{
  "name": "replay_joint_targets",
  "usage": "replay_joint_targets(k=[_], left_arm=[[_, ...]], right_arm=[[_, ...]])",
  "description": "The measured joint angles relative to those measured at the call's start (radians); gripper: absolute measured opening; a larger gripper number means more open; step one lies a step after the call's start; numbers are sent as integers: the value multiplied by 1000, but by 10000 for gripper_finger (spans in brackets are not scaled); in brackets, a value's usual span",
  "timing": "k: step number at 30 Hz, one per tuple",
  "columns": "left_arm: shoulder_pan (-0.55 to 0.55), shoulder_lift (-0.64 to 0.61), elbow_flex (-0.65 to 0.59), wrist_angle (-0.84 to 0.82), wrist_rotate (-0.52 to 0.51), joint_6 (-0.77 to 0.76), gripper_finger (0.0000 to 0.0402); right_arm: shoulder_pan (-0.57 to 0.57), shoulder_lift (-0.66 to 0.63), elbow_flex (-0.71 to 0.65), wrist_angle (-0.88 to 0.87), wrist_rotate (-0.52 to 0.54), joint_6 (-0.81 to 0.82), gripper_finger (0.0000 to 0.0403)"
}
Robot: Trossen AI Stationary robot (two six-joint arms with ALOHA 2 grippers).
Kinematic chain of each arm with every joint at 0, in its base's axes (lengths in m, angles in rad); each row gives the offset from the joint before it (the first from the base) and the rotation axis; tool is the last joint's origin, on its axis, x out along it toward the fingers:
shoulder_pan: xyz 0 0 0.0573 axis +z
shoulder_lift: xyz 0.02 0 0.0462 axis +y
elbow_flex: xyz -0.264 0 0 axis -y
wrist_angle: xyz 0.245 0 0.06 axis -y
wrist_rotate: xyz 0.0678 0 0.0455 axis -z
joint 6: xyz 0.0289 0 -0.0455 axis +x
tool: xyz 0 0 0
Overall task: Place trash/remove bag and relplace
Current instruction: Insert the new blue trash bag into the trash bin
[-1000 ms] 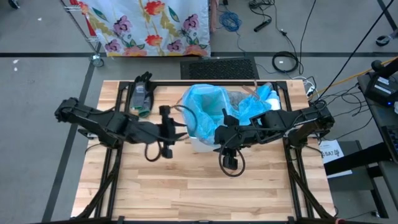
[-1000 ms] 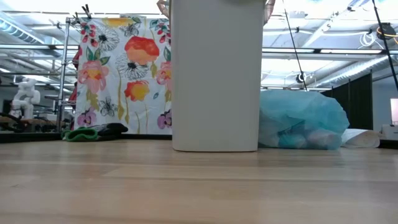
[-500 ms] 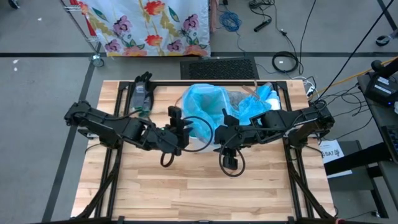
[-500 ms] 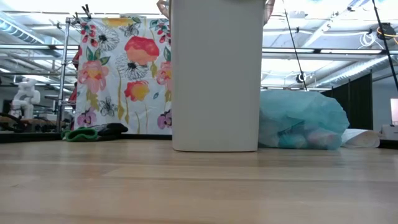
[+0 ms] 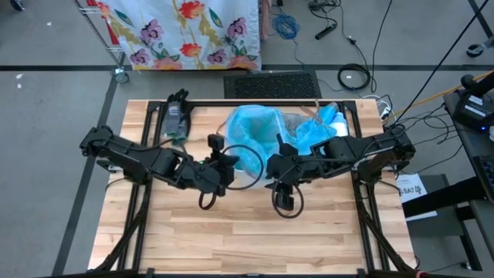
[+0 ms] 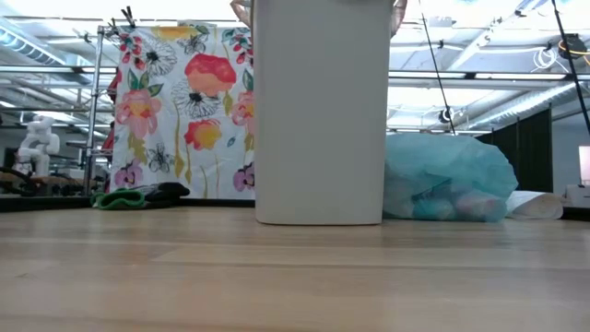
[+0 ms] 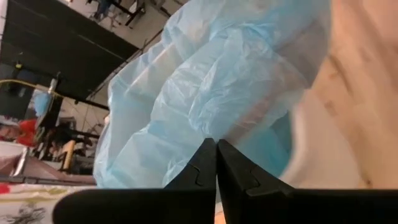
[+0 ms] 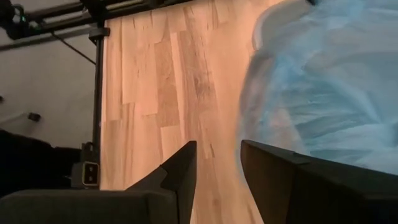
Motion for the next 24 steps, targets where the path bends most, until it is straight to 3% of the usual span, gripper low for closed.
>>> replay_joint_targets(k=[8, 17, 24], left_arm=[[-60, -1, 48, -16, 3, -102, 2], [-101, -1, 48, -263, 31, -456, 1], [-104, 12, -16, -261, 77, -574, 0]], right_arm=[[0, -41, 0, -10, 8, 33, 118], [0, -56, 0, -61, 56, 80, 118], [0, -59, 0, -77, 59, 119, 118]])
